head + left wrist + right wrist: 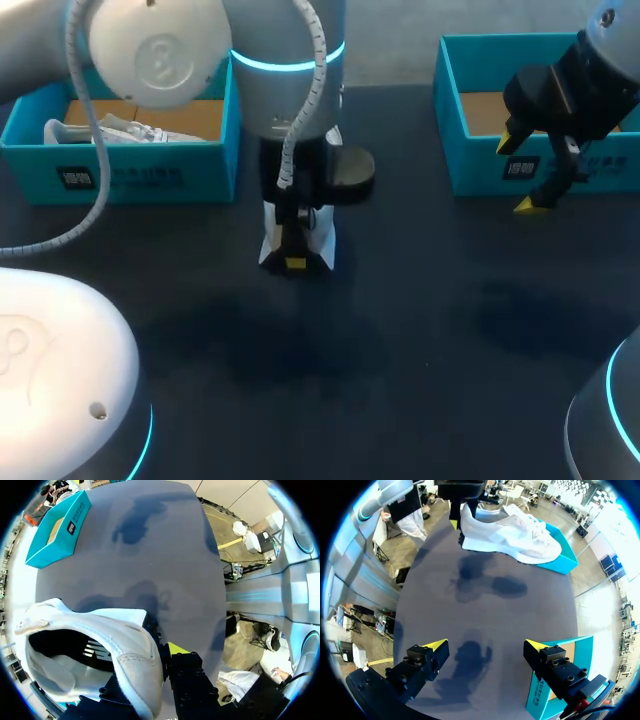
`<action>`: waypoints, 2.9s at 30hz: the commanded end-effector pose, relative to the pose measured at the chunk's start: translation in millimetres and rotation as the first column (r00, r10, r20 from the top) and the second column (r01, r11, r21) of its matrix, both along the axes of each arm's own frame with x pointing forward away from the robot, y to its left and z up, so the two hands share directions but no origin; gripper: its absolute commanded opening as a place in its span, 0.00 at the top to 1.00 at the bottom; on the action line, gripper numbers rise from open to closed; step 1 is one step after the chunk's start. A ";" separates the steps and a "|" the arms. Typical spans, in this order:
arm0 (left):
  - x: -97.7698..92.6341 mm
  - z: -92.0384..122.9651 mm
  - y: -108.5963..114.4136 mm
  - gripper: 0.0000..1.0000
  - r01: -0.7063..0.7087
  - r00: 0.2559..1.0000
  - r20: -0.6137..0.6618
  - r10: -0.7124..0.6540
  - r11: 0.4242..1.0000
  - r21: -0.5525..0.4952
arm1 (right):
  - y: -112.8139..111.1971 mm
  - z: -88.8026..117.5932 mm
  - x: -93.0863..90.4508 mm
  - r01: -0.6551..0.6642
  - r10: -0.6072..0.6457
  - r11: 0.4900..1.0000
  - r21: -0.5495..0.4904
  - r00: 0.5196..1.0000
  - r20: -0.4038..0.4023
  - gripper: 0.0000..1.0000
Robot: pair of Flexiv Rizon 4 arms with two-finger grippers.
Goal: Take the shoe out of the shoebox, open the shoe tongue, remove and reinsert the insole, then place the shoe into the shoebox
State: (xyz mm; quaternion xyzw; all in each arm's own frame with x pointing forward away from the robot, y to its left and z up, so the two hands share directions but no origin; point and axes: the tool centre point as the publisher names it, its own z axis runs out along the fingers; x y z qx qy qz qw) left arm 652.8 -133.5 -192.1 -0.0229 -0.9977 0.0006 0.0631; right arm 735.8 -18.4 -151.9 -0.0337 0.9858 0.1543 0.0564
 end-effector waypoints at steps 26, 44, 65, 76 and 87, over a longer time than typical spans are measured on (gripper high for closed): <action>17.8 6.9 59.6 1.00 0.002 0.999 -0.054 -0.005 0.999 -0.054 | 1.8 -0.3 2.5 0.000 0.000 1.000 -0.004 1.000 -0.004 0.00; 65.5 11.6 145.5 1.00 0.096 0.994 -0.049 -0.094 0.995 0.026 | 1.8 -0.3 2.5 0.000 0.000 1.000 -0.004 1.000 -0.004 0.00; 132.1 12.6 267.2 1.00 0.027 0.999 0.017 -0.028 0.998 0.064 | 1.8 -0.3 2.5 0.000 0.000 1.000 -0.004 1.000 -0.004 0.00; 169.8 9.7 315.4 1.00 -0.011 1.000 0.015 0.010 0.997 0.080 | 1.8 -0.3 2.5 0.000 0.000 1.000 -0.004 1.000 -0.004 0.00; 199.9 13.7 351.1 1.00 -0.040 0.999 0.039 0.034 0.987 0.153 | 1.8 -0.3 2.5 0.000 0.000 1.000 -0.004 1.000 -0.004 0.00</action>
